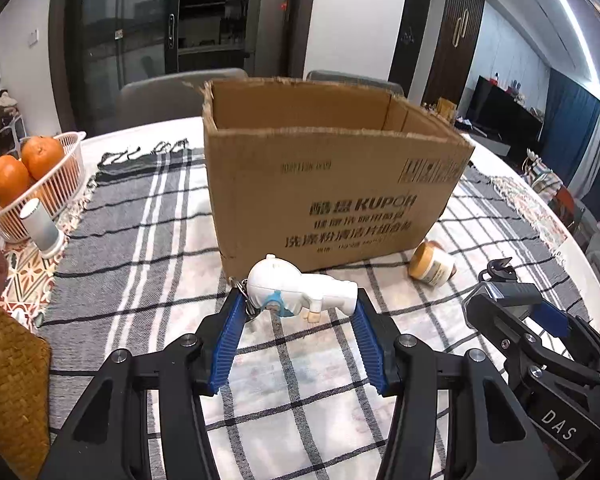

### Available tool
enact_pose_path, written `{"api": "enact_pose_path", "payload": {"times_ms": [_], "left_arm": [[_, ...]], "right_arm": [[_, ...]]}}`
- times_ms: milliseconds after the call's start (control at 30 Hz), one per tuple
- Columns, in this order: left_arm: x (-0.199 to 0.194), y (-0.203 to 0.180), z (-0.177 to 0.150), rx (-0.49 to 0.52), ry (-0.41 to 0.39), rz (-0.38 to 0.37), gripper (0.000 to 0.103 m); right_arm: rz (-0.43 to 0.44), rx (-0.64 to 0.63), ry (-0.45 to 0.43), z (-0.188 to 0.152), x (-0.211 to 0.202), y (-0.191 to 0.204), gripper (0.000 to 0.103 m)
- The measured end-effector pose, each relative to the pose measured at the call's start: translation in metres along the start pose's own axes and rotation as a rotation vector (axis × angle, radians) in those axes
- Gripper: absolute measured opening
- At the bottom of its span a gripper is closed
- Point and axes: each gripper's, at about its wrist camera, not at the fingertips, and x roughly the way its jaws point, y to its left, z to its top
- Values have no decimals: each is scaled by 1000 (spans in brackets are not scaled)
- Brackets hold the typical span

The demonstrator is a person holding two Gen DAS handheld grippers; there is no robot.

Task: Organize rigid objects
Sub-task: 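Lift and carry the flashlight with the right gripper while the left carries the figurine over the box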

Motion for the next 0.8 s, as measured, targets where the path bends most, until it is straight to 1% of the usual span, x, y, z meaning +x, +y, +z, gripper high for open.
{"api": "enact_pose_path", "payload": {"times_ms": [433, 800], "left_arm": [[-34, -4, 25, 3, -92, -3, 52], [-54, -7, 51, 6, -163, 2, 52]], "right_arm": [[52, -18, -88, 25, -28, 9, 76], [78, -9, -154, 53, -36, 8, 76]]}}
